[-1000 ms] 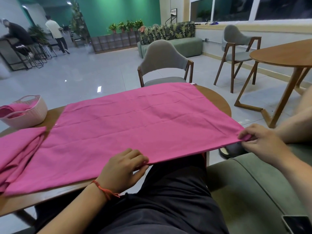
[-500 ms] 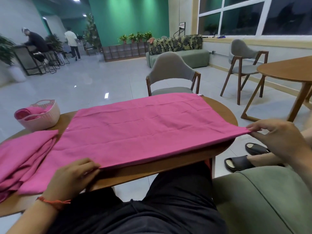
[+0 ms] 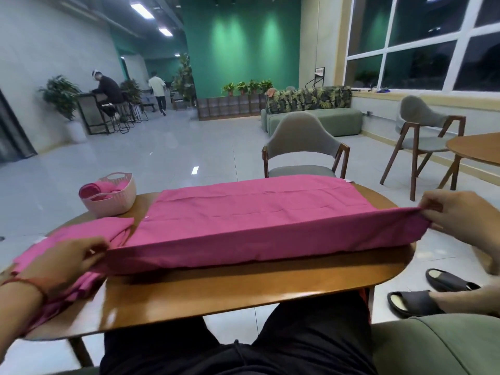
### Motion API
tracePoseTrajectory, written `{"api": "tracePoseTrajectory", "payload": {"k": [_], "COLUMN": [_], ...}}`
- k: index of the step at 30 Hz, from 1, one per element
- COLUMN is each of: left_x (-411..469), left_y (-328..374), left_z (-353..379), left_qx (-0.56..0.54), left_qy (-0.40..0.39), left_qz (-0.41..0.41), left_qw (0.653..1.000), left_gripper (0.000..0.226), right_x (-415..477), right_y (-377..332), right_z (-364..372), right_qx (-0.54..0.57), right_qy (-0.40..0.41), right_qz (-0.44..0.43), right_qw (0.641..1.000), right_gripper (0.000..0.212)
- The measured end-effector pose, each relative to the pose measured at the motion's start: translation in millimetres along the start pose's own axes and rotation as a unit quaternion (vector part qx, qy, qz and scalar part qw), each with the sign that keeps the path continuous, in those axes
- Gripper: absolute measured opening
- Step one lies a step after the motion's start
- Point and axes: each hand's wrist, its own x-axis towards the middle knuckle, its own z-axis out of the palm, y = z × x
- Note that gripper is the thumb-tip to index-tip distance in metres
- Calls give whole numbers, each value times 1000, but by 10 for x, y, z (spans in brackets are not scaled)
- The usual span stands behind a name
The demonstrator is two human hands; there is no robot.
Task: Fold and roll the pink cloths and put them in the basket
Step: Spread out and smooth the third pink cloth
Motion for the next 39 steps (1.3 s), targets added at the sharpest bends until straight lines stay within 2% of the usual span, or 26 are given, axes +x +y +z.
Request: {"api": "tracePoseTrajectory", "payload": {"k": [3, 5, 9, 12, 16, 19, 22, 25, 27, 32, 35, 39], "left_x": [232, 377, 667, 881, 1114, 1276, 1443, 1557, 1581, 1505, 1518, 1554], "left_y": [-126, -96, 22, 88, 202, 290, 376, 431, 430, 339, 309, 192], "left_z": [-86, -153, -381, -549, -782, -844, -894, -1029, -1075, -1104, -1105, -1065], "left_qx": [27, 34, 38, 5, -38, -136, -234, -276, -273, -244, -259, -289], "left_qy": [1, 12, 80, 130, 159, 185, 226, 319, 319, 304, 306, 300], "left_qz": [21, 27, 1, -28, -73, -144, -169, -166, -161, -161, -153, -160], "left_qw": [999, 999, 996, 991, 984, 963, 930, 891, 893, 907, 903, 895], "left_gripper": [33, 28, 7, 10, 12, 24, 30, 32, 35, 27, 26, 26], "right_x": [218, 344, 527, 640, 805, 946, 1090, 1151, 1142, 1263, 1347, 1435], "right_y": [-88, -127, -249, -297, -312, -366, -435, -610, -678, -537, -536, -591], "right_z": [-72, -115, -271, -378, -471, -472, -513, -608, -704, -780, -846, -848], "right_qx": [-7, -22, -30, -9, 49, 182, 265, 292, 272, 258, 301, 332], "right_qy": [-19, -35, -62, -46, -11, 37, 82, 180, 212, 208, 208, 186], "right_qz": [-4, -9, 0, 5, 34, 91, 134, 122, 101, 122, 135, 146], "right_qw": [1000, 999, 998, 999, 998, 978, 951, 931, 933, 936, 921, 913], "right_gripper": [38, 36, 30, 23, 15, 3, 21, 24, 20, 19, 11, 9]}}
